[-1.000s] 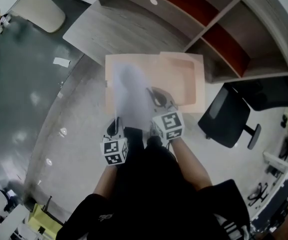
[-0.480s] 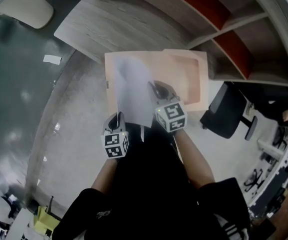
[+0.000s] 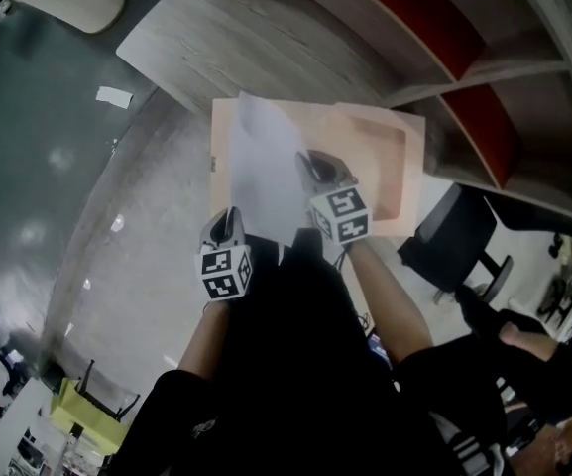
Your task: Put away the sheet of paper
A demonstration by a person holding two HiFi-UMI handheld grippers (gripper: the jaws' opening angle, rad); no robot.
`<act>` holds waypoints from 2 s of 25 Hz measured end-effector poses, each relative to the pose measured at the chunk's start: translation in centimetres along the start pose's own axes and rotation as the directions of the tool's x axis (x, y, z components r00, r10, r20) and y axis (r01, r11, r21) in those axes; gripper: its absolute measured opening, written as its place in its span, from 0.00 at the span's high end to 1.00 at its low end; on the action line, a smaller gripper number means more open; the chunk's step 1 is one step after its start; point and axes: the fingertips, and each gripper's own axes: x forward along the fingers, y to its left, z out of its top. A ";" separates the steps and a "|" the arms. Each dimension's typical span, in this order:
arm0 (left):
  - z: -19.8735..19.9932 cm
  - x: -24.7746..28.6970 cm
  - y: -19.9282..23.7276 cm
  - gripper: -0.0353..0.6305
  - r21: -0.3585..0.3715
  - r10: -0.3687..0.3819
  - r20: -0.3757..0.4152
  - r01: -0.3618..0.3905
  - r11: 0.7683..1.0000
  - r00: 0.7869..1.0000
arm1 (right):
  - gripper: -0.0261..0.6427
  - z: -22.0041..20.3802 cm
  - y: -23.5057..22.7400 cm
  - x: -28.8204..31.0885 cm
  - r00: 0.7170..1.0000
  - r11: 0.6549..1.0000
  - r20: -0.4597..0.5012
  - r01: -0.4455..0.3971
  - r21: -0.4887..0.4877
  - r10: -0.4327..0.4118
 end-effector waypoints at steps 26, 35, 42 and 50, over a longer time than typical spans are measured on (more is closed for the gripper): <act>-2.0 4.2 -4.5 0.88 -0.004 0.106 -0.007 -0.106 0.994 0.994 | 0.93 -4.8 -6.8 2.7 0.993 0.994 -0.087 -0.077 0.071 0.083; -3.2 5.5 -5.0 0.88 0.007 0.100 -0.027 -0.100 0.995 0.995 | 0.93 -6.2 -7.8 3.5 0.991 0.995 -0.117 -0.058 0.077 0.067; -3.7 6.1 -5.4 0.88 0.012 0.077 -0.057 -0.076 0.997 0.995 | 0.93 -6.5 -8.3 3.5 0.990 0.995 -0.128 -0.044 0.092 0.056; -4.7 6.3 -5.7 0.88 0.015 0.068 -0.090 -0.066 0.998 0.994 | 0.93 -7.1 -8.7 3.6 0.989 0.992 -0.139 -0.041 0.117 0.058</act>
